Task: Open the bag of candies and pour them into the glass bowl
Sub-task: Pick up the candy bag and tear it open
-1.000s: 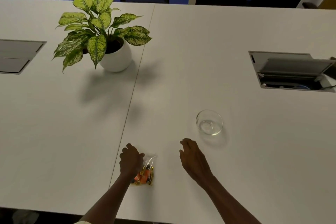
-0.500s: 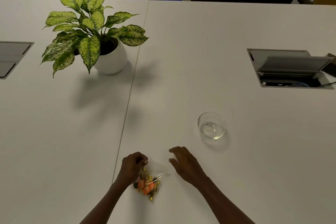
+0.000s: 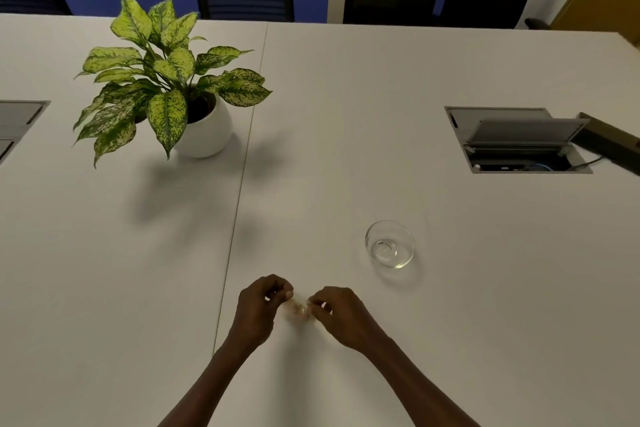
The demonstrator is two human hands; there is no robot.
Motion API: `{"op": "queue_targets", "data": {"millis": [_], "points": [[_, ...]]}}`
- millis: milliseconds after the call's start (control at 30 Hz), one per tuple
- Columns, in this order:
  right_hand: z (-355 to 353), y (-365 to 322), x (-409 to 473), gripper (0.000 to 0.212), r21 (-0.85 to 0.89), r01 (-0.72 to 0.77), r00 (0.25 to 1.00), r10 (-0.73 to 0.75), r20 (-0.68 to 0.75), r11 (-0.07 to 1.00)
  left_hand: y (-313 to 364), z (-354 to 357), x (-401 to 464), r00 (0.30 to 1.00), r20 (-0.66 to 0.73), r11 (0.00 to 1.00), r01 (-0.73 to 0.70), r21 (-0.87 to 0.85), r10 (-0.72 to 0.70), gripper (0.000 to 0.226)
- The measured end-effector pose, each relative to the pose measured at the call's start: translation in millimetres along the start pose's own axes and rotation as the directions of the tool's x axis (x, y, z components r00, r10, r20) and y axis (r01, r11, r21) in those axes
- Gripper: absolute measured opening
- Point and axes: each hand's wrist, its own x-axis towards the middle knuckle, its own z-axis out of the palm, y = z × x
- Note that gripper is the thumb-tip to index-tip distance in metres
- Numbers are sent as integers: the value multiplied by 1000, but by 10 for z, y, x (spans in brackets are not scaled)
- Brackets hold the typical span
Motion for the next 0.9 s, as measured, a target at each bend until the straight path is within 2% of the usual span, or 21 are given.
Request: {"op": "queue_targets", "data": {"millis": [100,167,267,367,433,500,700,900], "points": [[-76,-33,-54,18,5,-17,995,18,-101,1000,135,47,27,1000,-15,1000,-1,-31,0,14],[-154,-49,-70,16,15,-50,982,52,-182,999,229,105,27,997,-79,997,16,-74,-22,8],[-266,-58,-64,16,56,-90,965,101,-241,994,348,242,-44,966,-162,967,168,-194,-201,25],[-339,-64,-75,14,123,-126,952,154,-263,984,441,406,-126,926,-14,844,337,-418,-377,26],[-364,-67,-86,13,177,-148,947,191,-260,973,503,496,-176,921,65,775,360,-519,-385,24],[-386,-74,-89,14,211,-150,947,202,-251,966,562,558,-205,927,69,747,339,-572,-368,20],[-520,-115,-69,9,339,-139,963,207,-173,930,716,572,-177,929,47,702,309,-641,-366,12],[-661,-142,-51,15,361,-140,978,185,-92,922,778,560,-140,930,60,679,307,-667,-361,19]]}}
